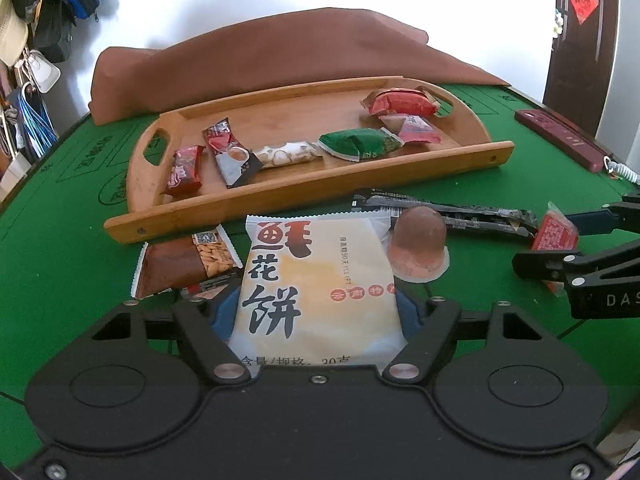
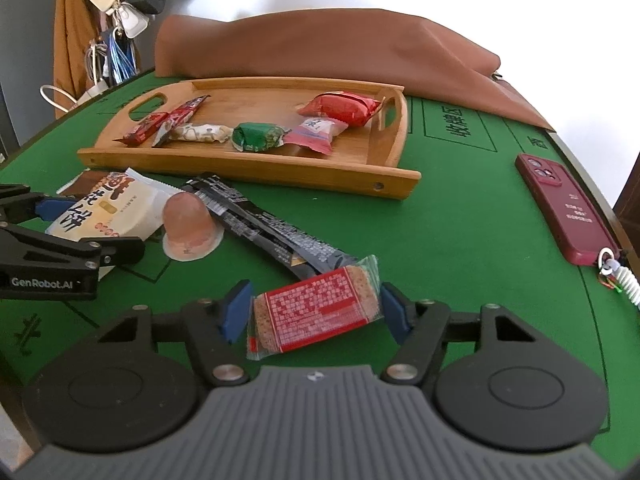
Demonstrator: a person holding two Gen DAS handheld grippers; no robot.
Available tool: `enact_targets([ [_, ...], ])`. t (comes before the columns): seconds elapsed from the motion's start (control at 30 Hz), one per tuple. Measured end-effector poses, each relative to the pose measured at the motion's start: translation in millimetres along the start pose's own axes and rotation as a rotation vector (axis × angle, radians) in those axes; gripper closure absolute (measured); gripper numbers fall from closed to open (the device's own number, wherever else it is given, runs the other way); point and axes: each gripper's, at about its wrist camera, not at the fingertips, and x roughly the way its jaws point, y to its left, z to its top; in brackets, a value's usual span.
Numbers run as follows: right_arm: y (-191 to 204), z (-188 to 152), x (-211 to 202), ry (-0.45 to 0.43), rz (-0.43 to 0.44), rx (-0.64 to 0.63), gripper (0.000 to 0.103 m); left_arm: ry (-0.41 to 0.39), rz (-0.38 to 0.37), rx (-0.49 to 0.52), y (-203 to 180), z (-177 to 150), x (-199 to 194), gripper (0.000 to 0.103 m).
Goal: Organize snacks
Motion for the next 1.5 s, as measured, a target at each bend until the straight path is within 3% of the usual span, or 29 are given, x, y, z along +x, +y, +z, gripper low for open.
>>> enact_targets([
  [0.6, 2.2, 24.5, -18.5, -0.062, 0.017, 0.022, 0.034, -0.064, 0.010, -0.016, 10.1, 22.0, -22.4, 0.030],
  [1.0, 2.0, 76.5, -2.2, -0.128, 0.016, 0.033, 0.034, -0.104, 0.026, -0.085, 40.3, 68.5, -15.4, 0.030],
  [1.13, 0.2, 103.1, 11.8, -0.168, -0.046, 0.031, 0.034, -0.119, 0.040, -0.126, 57.2, 90.2, -7.4, 0.030],
  [1.33, -15.2, 146.0, 47.1, -0.112, -0.014, 0.108, 0.034, -0.113, 0.071, -0.145, 78.9, 124.0, 16.9, 0.030],
  [1.5, -14.9, 164.0, 79.8, -0.037, 0.050, 0.130, 0.034, -0.054, 0.071, -0.179, 94.8, 148.0, 52.5, 0.030],
])
